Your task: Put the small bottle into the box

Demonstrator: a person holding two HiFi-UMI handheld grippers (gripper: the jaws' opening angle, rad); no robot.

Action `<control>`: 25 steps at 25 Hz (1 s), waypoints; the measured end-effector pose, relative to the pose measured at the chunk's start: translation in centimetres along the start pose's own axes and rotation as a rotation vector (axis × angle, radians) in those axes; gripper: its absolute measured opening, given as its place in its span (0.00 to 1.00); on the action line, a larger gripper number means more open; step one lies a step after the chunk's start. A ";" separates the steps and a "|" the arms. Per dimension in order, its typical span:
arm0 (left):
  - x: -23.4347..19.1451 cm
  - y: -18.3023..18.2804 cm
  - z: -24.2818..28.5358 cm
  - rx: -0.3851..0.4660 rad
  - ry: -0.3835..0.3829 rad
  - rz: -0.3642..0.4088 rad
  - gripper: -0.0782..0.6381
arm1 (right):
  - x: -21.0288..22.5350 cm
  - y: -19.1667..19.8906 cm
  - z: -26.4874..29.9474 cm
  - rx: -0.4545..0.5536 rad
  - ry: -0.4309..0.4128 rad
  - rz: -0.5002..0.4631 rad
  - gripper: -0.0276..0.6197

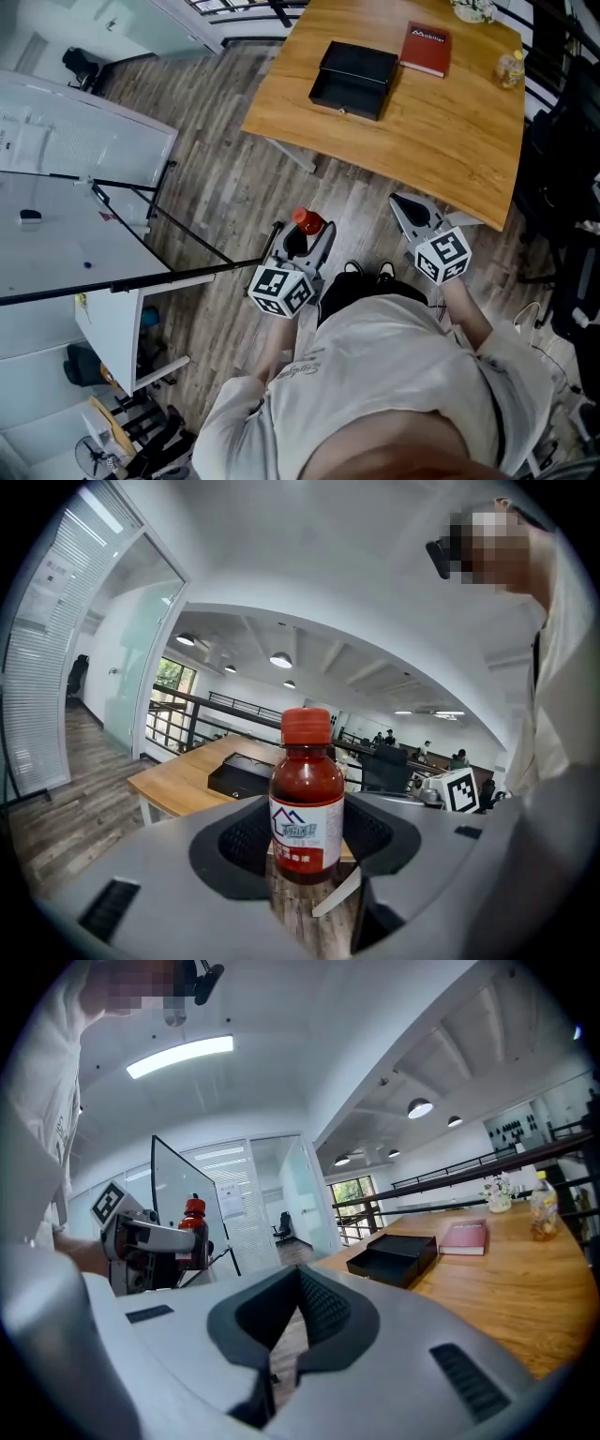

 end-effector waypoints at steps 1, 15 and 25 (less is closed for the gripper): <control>-0.4 0.0 0.3 -0.003 0.003 -0.005 0.42 | 0.1 0.0 0.5 -0.007 0.000 0.003 0.04; -11.1 -3.4 6.9 0.024 0.130 -0.039 0.42 | 0.9 -4.2 8.9 -0.008 0.129 -0.076 0.04; -18.6 -4.2 10.2 0.002 0.261 -0.014 0.42 | 0.6 -6.5 15.1 0.061 0.246 -0.093 0.04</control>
Point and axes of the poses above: the fingertips, and each gripper's own axes: z forward along the fingers, x to its right, y out of its underside, the point moved 8 cm from there along -z, backward along the fingers, and after that the axes turned 8 degrees about z, right-handed, at the moved point
